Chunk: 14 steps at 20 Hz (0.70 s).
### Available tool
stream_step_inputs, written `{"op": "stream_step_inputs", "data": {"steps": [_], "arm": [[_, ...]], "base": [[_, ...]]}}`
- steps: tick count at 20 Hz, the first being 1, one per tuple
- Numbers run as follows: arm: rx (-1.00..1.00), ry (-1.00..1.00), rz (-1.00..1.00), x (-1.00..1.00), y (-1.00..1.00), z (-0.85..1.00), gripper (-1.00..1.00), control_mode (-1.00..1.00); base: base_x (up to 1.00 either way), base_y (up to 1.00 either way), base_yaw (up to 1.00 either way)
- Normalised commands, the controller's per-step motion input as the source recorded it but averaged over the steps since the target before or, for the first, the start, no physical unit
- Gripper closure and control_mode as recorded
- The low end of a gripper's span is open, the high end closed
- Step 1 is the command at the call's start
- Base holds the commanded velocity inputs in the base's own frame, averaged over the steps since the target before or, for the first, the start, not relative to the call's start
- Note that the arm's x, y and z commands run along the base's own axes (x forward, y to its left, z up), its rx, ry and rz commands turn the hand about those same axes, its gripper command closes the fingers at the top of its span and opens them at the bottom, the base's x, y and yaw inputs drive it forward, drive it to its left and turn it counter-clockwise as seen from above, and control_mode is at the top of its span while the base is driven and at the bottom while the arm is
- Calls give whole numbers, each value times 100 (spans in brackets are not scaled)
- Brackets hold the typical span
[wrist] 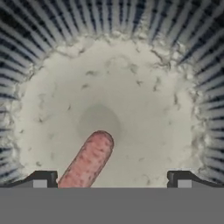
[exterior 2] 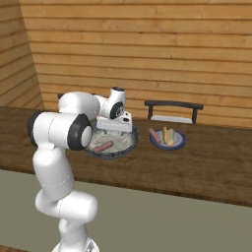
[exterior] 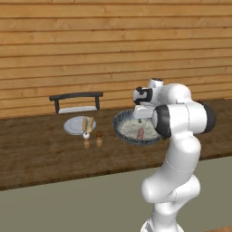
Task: Place one bun and one sausage from the bowl on each plate.
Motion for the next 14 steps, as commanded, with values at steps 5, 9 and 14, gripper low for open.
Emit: {"op": "stream_step_inputs", "data": {"steps": [5,9,14], "arm": [[0,8,-20,-3,5,0,-100,-100],[0,22,-38,-15,12,0,-100,-100],[0,22,-33,-3,32,0,-100,-100]], "base": [[0,0,0],[0,0,0],[0,0,0]]}}
